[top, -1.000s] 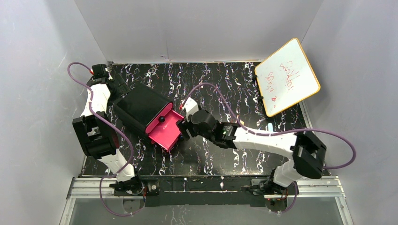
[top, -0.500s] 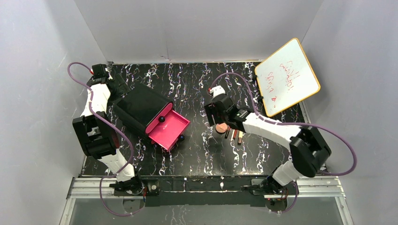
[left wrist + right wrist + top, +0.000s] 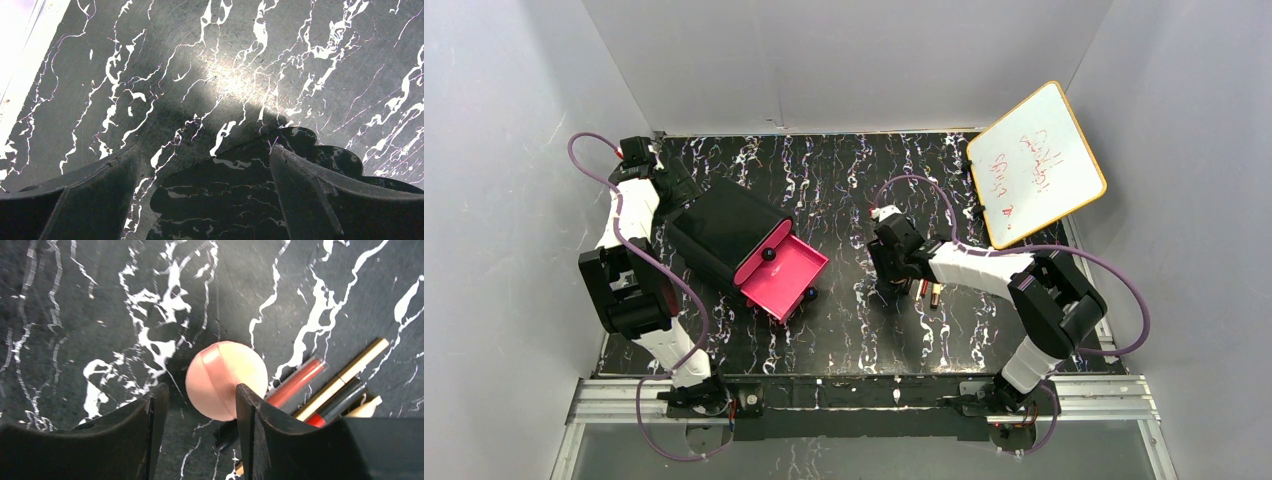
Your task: Organize the makeup
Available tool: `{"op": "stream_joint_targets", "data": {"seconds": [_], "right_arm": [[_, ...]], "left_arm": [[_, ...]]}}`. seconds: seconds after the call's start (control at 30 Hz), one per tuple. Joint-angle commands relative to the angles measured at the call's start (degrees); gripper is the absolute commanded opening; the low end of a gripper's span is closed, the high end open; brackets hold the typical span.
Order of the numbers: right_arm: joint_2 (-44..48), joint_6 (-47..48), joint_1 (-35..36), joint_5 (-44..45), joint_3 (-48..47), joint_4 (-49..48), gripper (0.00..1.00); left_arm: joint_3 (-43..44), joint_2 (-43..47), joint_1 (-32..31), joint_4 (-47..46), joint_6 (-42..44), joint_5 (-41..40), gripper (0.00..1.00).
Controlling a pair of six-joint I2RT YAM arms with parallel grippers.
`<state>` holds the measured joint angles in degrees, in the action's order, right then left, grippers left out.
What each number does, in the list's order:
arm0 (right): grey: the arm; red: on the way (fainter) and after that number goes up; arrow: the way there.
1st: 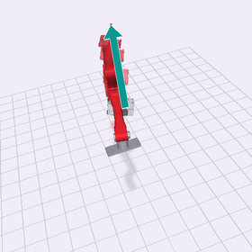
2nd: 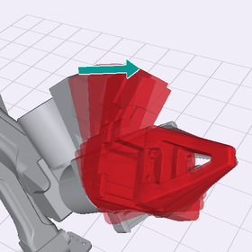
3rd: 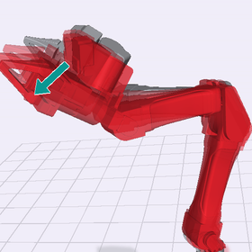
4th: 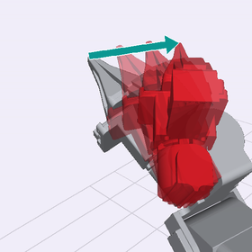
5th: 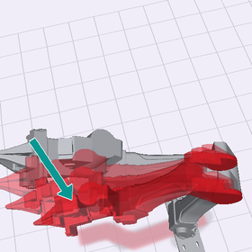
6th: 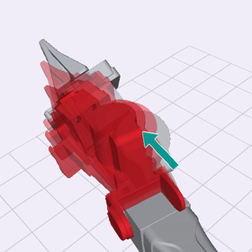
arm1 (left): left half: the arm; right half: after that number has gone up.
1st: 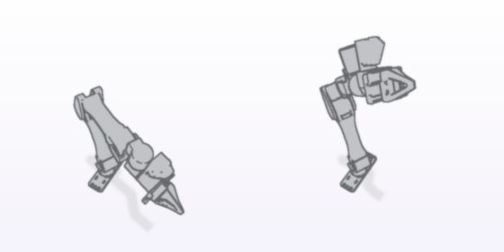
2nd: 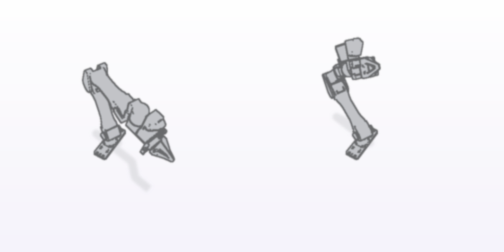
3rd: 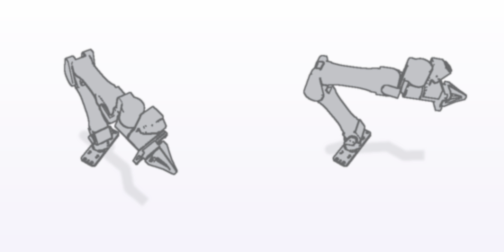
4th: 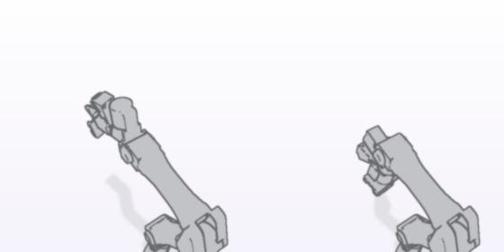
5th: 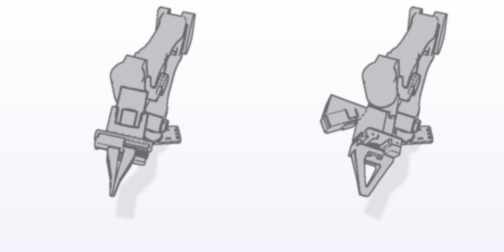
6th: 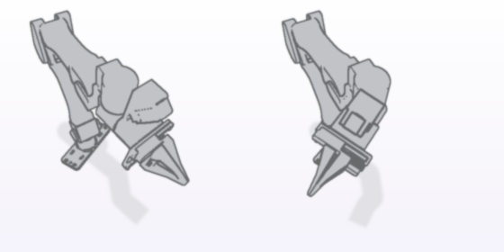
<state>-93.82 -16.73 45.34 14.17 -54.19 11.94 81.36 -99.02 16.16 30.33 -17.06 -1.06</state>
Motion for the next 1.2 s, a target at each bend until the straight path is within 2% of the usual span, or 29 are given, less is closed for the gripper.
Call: {"op": "stream_joint_targets", "data": {"seconds": [0.0,0.1,0.33,0.4,0.53,0.7,0.9,1.17], "right_arm": [[0.4,-1.1,-1.8,0.6,2.0,-2.2,0.59],[0.1,-1.2,-2.6,-0.4,3.0,-3.3,0.55],[-1.3,-1.6,-2.8,-1.5,2.7,-3.6,0.22],[-0.9,-1.3,-2.7,-1.1,1.8,-2.6,0.17],[1.6,0.1,0.1,1.4,-2.7,1.4,0.15],[3.1,1.1,7.9,5.8,-14.4,6.7,0.14],[-1.9,2.0,15.9,8.1,-26.3,9.1,0.14],[-9.2,2.2,19.9,6.3,-34.6,8.5,0.14]], "left_arm": [[1.2,1.0,-1.0,3.9,1.4,1.1,0.98],[1.2,0.9,-1.0,3.9,1.4,1.1,0.98],[1.2,0.8,-1.0,3.9,1.4,1.1,0.98],[1.1,0.8,-1.0,3.9,1.4,1.1,0.98],[1.1,0.8,-1.0,3.8,1.4,1.1,0.98],[0.9,0.8,-1.1,3.7,1.4,1.1,0.98],[0.7,1.2,-1.1,3.7,1.4,1.1,0.98],[0.5,1.6,-1.1,3.7,1.4,1.1,0.98]]}}
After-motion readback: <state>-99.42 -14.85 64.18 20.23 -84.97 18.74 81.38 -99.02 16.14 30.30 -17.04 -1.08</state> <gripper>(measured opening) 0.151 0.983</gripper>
